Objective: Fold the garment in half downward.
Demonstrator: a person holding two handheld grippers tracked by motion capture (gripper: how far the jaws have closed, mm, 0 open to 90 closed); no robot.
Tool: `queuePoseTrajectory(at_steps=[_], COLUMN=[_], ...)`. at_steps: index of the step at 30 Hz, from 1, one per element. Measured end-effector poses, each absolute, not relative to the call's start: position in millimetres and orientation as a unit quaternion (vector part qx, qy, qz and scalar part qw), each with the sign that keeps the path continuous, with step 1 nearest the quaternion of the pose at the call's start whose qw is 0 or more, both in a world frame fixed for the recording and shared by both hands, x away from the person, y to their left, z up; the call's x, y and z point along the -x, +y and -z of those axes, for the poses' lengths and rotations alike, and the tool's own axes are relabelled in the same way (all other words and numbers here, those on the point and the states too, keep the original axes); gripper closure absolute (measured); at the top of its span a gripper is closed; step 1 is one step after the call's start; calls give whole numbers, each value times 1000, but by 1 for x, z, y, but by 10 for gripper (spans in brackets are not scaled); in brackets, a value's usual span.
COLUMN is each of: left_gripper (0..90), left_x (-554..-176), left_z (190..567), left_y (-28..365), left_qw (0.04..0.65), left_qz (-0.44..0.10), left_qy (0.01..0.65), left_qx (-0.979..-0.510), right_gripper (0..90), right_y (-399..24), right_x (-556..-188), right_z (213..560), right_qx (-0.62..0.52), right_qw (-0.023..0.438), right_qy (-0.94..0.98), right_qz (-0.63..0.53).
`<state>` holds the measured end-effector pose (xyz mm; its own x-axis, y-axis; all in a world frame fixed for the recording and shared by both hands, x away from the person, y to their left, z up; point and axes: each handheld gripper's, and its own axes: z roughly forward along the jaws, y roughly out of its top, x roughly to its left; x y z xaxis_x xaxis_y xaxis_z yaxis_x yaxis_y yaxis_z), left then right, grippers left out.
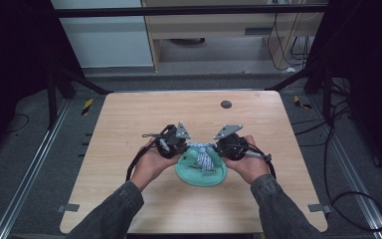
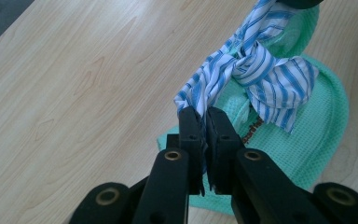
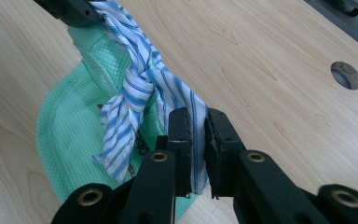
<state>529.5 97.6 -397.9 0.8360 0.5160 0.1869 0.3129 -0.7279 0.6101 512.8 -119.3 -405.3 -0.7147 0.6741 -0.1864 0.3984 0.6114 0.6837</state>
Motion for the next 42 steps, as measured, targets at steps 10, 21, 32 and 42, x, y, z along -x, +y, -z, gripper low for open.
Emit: queuePoseTrajectory(at_steps=[10, 21, 32, 42], left_gripper=[858, 856, 854, 845], left_x=[-517, -504, -497, -491], left_z=[415, 435, 440, 443], left_y=[107, 114, 117, 118], left_qw=[302, 313, 323, 334], left_qz=[-161, -148, -145, -144], left_qy=[231, 237, 247, 245], left_qx=[-911, -908, -902, -899], right_gripper=[809, 803, 799, 780], right_y=[-116, -113, -113, -115], right_x=[-500, -492, -489, -482], right_z=[414, 431, 435, 437], right_qx=[-298, -293, -291, -287], right_qw=[211, 201, 199, 199], right_qy=[875, 882, 883, 883], right_qz=[-317, -311, -310, -312])
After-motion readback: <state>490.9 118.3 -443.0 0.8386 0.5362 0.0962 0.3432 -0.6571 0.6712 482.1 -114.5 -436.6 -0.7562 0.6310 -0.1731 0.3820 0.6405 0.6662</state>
